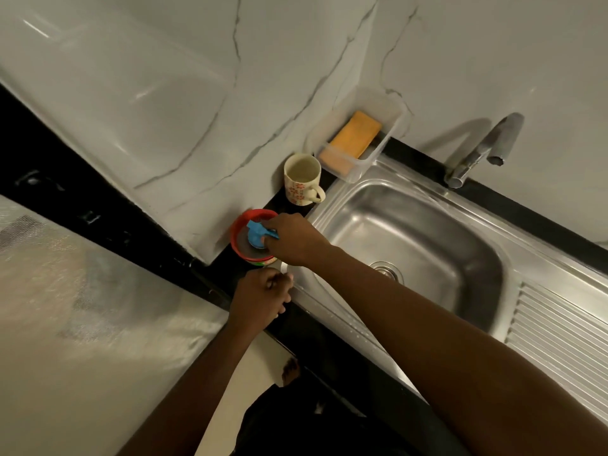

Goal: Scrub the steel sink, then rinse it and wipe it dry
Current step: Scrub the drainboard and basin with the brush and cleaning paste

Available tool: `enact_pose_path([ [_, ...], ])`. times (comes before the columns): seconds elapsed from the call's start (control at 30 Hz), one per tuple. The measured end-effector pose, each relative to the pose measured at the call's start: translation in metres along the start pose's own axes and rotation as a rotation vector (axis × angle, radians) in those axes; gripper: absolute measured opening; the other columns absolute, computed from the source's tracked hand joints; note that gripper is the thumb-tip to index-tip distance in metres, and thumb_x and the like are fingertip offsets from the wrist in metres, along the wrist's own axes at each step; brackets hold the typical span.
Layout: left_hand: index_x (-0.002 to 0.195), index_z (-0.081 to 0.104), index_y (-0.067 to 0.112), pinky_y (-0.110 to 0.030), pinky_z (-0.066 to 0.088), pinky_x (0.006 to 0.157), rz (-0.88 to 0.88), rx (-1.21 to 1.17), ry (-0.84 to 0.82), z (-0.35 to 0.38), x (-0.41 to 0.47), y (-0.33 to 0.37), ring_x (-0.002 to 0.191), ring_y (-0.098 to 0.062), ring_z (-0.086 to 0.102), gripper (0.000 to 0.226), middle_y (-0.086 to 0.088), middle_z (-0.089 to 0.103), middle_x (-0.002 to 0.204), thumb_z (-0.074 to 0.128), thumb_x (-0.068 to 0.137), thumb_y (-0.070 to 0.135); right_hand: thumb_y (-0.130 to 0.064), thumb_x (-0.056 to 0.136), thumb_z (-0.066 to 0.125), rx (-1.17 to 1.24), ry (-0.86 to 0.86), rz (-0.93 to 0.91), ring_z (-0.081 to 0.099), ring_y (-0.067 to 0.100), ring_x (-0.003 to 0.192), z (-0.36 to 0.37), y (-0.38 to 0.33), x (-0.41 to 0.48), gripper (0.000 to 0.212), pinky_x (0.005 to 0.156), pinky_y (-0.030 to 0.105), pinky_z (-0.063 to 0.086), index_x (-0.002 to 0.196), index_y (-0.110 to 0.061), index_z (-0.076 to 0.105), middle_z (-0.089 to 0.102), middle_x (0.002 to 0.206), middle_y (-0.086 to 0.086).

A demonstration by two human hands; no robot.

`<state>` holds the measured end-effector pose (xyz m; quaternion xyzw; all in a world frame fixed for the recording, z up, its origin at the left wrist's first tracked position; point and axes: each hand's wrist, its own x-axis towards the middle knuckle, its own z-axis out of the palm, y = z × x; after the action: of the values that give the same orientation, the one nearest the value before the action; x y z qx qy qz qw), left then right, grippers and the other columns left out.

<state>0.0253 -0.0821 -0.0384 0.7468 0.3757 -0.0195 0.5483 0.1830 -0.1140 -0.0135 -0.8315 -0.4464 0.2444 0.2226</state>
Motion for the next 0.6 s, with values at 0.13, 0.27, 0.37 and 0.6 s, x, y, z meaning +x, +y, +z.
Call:
enact_pose_path([
  [0.13, 0.083, 0.074, 0.012, -0.028, 0.053, 0.055, -0.01, -0.02, -0.003, -0.006, 0.0, -0.005, 0.054, -0.016, 0.065, 0.029, -0.006, 0.074, 0.069, 0.065, 0.103, 0.031, -0.028, 0.102, 0.057, -0.02, -0.021, 0.021, 0.066, 0.025, 0.099, 0.0, -0.006, 0.011, 0.039, 0.081, 0.034, 0.056, 0.134, -0.007, 0.066, 0.069, 0.117, 0.013],
  [0.27, 0.082, 0.074, 0.011, -0.029, 0.053, 0.055, -0.007, -0.029, 0.001, -0.009, 0.0, -0.007, 0.054, -0.017, 0.065, 0.029, -0.007, 0.074, 0.069, 0.065, 0.103, 0.03, -0.028, 0.101, 0.058, -0.027, -0.021, 0.026, 0.067, 0.026, 0.099, -0.002, -0.012, 0.017, 0.04, 0.085, 0.039, 0.059, 0.131, -0.003, 0.067, 0.069, 0.118, 0.013],
  [0.37, 0.083, 0.074, 0.013, -0.028, 0.054, 0.055, 0.007, -0.013, -0.002, -0.011, 0.001, -0.008, 0.054, -0.017, 0.065, 0.029, -0.005, 0.074, 0.069, 0.065, 0.103, 0.031, -0.028, 0.101, 0.06, 0.001, -0.023, 0.047, 0.067, 0.025, 0.098, 0.001, -0.016, 0.016, 0.04, 0.085, 0.038, 0.06, 0.132, -0.004, 0.067, 0.068, 0.116, 0.012],
  [0.6, 0.082, 0.072, 0.009, -0.032, 0.055, 0.057, 0.023, 0.006, -0.022, -0.006, 0.003, -0.002, 0.054, -0.019, 0.066, 0.03, -0.005, 0.073, 0.068, 0.065, 0.102, 0.03, -0.025, 0.1, 0.062, 0.301, -0.022, 0.188, 0.058, 0.012, 0.056, -0.028, -0.011, -0.003, 0.024, 0.051, 0.025, 0.048, 0.109, -0.005, 0.074, 0.067, 0.073, 0.004],
])
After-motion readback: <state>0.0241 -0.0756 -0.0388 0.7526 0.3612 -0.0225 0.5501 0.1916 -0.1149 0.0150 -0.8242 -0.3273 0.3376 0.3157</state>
